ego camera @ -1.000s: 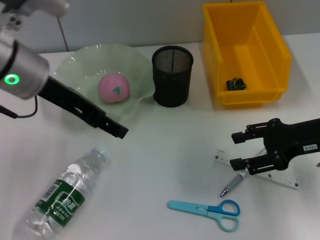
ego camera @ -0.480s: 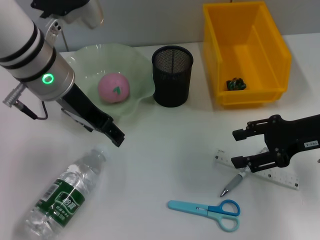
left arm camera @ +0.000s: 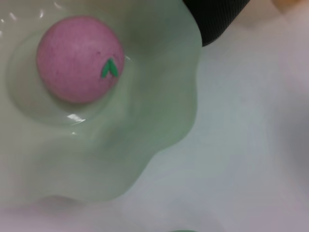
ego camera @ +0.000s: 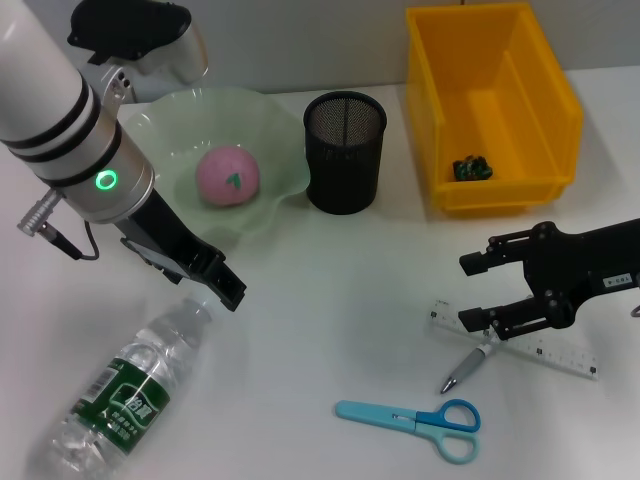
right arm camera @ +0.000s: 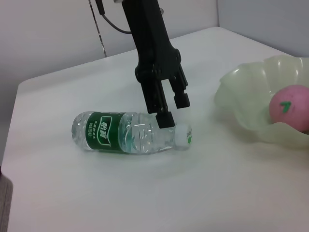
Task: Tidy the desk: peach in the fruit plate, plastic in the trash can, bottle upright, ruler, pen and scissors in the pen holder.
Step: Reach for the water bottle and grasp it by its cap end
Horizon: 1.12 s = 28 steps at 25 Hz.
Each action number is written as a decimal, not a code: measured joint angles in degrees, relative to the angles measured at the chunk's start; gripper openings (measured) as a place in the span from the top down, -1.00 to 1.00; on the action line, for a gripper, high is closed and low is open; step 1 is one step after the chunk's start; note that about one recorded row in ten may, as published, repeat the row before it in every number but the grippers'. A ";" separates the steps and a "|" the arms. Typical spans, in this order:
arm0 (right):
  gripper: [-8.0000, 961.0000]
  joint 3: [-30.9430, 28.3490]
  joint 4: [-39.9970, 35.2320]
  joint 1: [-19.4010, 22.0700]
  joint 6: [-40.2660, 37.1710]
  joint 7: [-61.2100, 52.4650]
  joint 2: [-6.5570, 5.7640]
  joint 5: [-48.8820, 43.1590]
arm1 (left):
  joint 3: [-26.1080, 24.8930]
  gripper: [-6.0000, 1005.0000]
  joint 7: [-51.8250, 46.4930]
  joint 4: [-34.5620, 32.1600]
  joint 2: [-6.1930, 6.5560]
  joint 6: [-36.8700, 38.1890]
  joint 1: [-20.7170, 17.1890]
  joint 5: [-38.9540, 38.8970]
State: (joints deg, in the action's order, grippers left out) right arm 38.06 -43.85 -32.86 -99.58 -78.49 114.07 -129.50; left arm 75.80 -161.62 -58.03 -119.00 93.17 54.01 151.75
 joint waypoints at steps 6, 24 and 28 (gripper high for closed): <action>-0.55 -0.01 -0.01 -0.12 0.00 0.76 0.03 -0.06 | 0.30 -0.65 0.26 1.29 0.00 -1.40 -0.51 0.09; -0.55 0.08 0.37 -0.65 0.60 1.15 0.23 -0.32 | 1.48 -0.63 3.14 7.81 0.13 -5.44 0.46 0.12; -0.54 0.08 0.47 -0.93 0.69 1.15 0.28 -0.59 | 1.50 -0.62 3.25 8.00 0.12 -5.57 0.56 0.12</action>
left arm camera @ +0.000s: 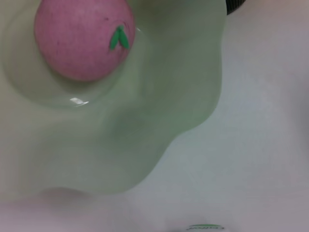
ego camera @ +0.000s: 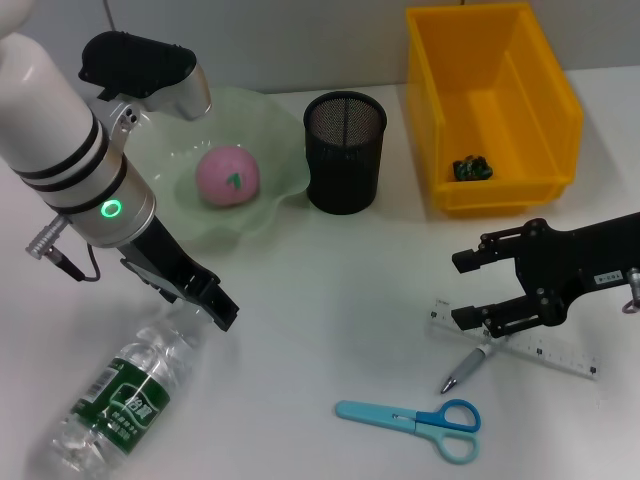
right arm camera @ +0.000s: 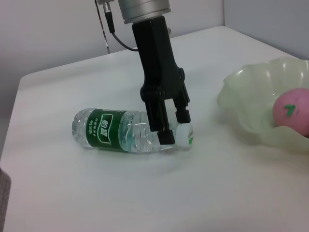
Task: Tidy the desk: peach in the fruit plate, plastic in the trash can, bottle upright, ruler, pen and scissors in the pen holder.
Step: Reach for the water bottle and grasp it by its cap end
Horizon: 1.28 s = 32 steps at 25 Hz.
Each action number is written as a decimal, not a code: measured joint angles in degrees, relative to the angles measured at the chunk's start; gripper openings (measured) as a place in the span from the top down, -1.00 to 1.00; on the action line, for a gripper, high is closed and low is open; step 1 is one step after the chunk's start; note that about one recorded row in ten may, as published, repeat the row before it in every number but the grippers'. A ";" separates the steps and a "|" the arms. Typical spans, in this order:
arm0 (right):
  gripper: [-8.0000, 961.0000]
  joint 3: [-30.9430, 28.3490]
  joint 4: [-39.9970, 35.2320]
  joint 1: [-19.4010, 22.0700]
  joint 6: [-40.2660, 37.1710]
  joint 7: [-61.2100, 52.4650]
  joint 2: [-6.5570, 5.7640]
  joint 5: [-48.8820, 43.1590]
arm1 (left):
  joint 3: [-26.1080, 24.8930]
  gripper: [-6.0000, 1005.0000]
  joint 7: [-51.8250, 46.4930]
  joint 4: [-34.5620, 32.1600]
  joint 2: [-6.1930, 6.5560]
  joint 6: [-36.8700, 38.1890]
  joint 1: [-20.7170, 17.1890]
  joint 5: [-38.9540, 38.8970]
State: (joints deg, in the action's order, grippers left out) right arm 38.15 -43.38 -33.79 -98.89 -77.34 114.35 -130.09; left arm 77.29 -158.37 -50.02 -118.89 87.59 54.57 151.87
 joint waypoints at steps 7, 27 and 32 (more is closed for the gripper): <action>-0.54 -0.01 0.06 -0.20 0.02 0.00 0.00 -0.08 | 0.06 -0.60 0.39 0.10 -0.03 -0.40 -0.09 0.00; -0.54 0.00 0.06 -0.67 0.64 0.00 -0.01 -0.08 | -0.49 -0.34 1.42 0.81 0.12 -0.59 0.24 -0.27; -0.54 0.00 0.05 -0.79 0.64 -0.01 -0.01 -0.07 | -0.53 -0.34 1.58 0.46 0.21 -0.23 0.34 -0.37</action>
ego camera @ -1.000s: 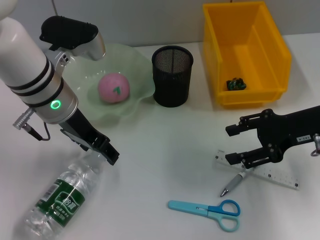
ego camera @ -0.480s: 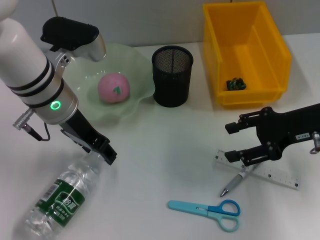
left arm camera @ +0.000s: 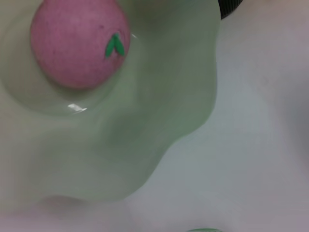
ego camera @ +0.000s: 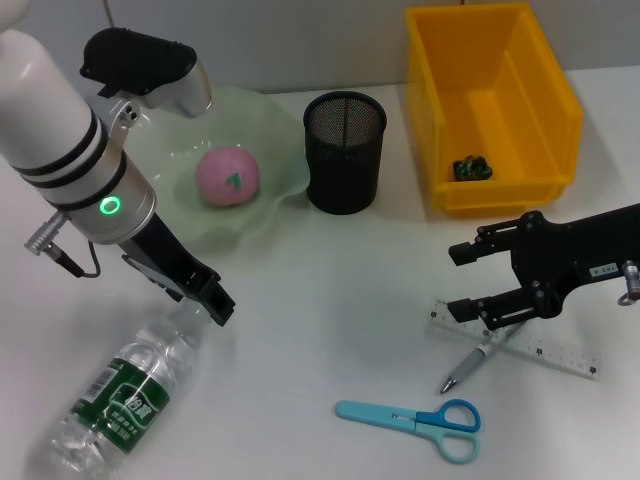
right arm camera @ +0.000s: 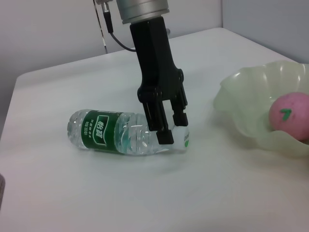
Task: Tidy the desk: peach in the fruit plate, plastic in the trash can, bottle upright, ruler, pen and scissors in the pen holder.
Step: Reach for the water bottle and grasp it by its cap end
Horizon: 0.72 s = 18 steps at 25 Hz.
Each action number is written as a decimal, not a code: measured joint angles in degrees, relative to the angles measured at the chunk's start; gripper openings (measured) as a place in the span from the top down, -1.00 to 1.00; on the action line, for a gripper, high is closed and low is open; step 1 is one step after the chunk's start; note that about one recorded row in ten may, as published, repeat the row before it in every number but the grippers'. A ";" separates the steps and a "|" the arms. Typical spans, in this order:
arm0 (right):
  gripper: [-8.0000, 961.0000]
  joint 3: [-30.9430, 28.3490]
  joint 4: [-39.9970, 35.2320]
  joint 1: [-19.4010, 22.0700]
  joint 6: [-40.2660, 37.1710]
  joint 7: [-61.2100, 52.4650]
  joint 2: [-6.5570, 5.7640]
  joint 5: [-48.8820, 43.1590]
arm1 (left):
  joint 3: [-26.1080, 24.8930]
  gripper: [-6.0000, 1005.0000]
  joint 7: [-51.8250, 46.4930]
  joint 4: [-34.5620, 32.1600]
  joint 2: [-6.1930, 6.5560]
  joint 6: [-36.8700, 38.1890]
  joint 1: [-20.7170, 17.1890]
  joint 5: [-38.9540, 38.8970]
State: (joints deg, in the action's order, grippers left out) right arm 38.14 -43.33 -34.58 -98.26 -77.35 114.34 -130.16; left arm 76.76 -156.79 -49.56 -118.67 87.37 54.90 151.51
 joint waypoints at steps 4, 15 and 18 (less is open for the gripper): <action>-0.55 0.00 0.00 -0.10 0.00 0.00 0.00 0.00 | -0.20 -0.34 0.07 -0.20 0.11 0.08 0.11 0.03; -0.55 0.00 -0.25 -0.21 -0.01 -0.30 0.00 0.00 | -2.24 -0.34 0.68 -1.10 0.22 0.64 0.56 0.29; -0.54 0.00 -0.32 -0.31 -0.01 -0.35 -0.01 0.00 | -2.26 -0.34 0.86 -1.10 0.22 0.76 0.58 0.34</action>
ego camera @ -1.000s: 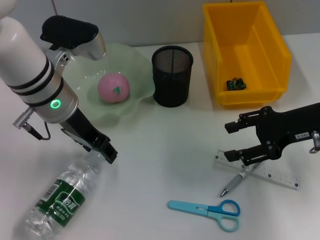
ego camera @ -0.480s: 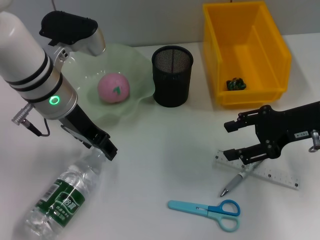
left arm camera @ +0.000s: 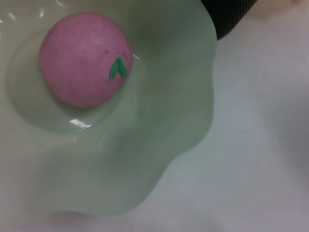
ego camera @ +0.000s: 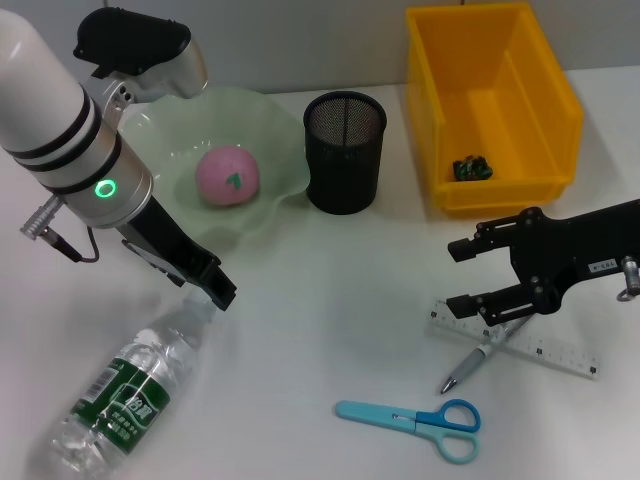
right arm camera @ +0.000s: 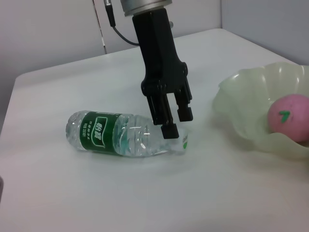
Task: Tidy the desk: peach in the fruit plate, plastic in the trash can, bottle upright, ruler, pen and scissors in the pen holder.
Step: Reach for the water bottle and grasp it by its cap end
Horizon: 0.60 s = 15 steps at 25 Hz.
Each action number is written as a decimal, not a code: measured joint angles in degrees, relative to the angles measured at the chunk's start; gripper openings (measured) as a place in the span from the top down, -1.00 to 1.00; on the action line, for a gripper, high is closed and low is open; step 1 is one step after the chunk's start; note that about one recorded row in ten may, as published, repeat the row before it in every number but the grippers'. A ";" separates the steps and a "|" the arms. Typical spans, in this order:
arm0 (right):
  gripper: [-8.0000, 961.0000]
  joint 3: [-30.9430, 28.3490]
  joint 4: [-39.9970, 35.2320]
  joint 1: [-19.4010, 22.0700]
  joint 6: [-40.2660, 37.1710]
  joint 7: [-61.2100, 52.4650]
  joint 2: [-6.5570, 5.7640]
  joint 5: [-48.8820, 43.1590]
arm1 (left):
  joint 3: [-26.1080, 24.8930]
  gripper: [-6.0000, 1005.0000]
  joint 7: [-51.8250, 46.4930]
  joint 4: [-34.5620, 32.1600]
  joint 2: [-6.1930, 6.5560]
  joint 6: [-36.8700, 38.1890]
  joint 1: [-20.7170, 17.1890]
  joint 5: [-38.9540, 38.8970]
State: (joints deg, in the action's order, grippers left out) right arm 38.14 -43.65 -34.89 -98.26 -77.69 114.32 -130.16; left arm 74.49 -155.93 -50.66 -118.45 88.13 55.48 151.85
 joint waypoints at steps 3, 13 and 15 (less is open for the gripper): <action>-0.54 0.00 0.01 -0.29 0.00 -0.01 -0.11 0.00 | 0.00 -0.34 0.71 0.30 -0.03 0.25 0.06 -0.12; -0.54 0.00 0.20 -0.61 0.00 -0.05 -0.16 0.00 | 0.56 -0.34 1.37 1.02 -0.11 -0.28 -0.29 0.03; -0.54 0.00 0.17 -0.64 0.00 -0.07 -0.16 0.00 | 0.56 -0.34 1.51 1.32 -0.12 -0.29 -0.28 0.03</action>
State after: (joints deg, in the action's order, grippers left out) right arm 38.14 -43.48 -35.54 -98.27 -77.76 114.16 -130.16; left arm 75.05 -154.41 -49.34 -118.57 87.83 55.20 151.88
